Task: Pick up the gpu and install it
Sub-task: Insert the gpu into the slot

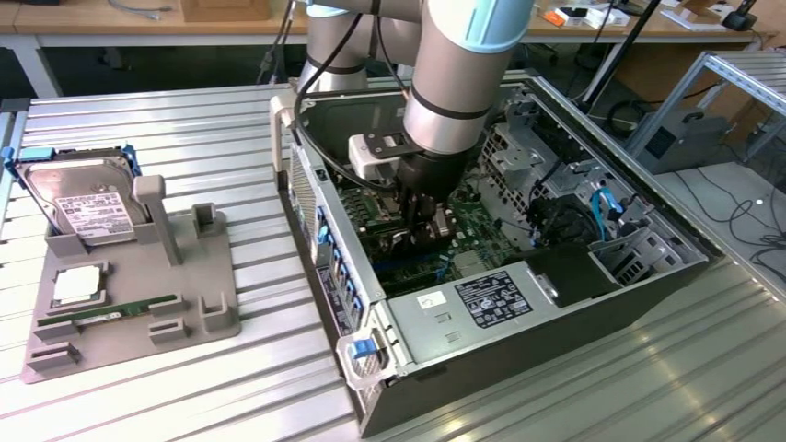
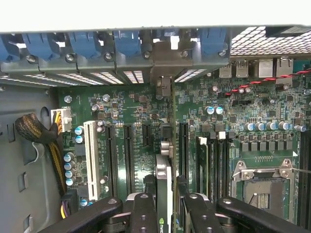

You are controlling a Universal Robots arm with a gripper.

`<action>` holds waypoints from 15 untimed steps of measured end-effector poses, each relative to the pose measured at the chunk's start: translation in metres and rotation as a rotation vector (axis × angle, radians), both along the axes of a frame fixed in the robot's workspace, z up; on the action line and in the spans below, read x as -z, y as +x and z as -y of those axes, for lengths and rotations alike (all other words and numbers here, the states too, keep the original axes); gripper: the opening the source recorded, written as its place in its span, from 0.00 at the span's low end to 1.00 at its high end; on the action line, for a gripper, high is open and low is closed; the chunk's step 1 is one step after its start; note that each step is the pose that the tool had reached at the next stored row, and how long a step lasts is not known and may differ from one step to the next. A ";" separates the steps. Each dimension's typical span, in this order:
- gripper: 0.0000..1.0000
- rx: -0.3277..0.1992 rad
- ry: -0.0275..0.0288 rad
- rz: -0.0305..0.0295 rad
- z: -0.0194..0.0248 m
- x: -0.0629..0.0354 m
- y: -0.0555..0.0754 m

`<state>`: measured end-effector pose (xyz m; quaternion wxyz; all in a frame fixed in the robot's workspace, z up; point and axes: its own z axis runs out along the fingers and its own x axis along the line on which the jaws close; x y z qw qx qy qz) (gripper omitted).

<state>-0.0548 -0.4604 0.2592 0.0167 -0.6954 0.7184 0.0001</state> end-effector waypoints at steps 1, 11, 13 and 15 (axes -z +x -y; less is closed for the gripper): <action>0.27 0.000 -0.0002 0.0000 0.0000 0.0000 0.000; 0.27 0.000 -0.0234 -0.0001 0.0000 -0.0102 0.000; 0.27 0.000 -0.0235 0.0000 0.0000 -0.0102 0.000; 0.27 0.000 -0.0235 0.0000 0.0000 -0.0102 0.000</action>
